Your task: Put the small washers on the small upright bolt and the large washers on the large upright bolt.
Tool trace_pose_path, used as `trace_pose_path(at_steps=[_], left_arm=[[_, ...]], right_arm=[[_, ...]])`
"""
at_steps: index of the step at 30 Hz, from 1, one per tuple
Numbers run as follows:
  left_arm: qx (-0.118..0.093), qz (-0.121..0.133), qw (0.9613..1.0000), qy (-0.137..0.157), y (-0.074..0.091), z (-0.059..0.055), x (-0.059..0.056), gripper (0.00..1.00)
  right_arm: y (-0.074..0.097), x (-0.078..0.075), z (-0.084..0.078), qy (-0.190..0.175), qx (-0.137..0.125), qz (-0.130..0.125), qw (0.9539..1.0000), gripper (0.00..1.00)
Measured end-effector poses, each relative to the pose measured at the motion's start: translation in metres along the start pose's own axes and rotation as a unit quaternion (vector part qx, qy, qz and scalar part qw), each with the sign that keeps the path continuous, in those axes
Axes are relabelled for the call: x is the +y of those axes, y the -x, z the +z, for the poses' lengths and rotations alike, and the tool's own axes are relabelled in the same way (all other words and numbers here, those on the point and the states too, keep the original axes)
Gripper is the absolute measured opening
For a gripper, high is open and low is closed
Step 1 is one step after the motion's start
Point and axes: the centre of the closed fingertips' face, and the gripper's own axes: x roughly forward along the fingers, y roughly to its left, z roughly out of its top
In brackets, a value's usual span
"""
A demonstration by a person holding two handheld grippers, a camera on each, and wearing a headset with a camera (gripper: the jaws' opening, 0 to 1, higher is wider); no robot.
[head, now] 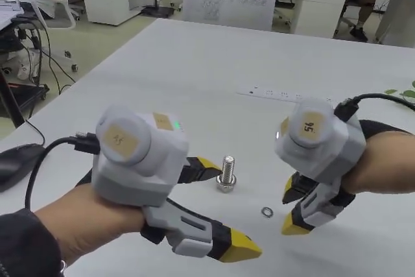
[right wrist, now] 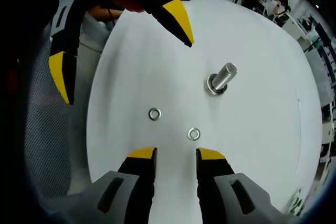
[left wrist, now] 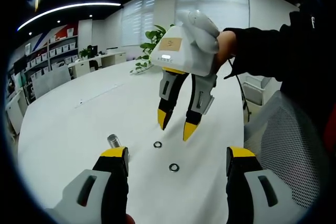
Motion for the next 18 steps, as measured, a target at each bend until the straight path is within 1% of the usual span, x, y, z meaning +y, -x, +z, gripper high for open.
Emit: trace_pose_path(at_steps=[7, 14, 18], left_arm=[[-0.001, 0.001, 1.0, 0.001, 0.0, 0.001, 0.001, 0.76], [-0.001, 0.001, 1.0, 0.001, 0.0, 0.001, 0.0, 0.76], [-0.002, 0.001, 1.0, 0.001, -0.001, 0.001, 0.0, 0.76]], right_arm=[[-0.007, -0.007, 0.008, 0.007, 0.003, 0.003, 1.0, 0.3], [-0.015, -0.017, 0.005, 0.016, 0.02, -0.001, 0.9997, 0.28], [-0.021, -0.02, 0.004, 0.012, 0.025, 0.003, 0.9996, 0.27]])
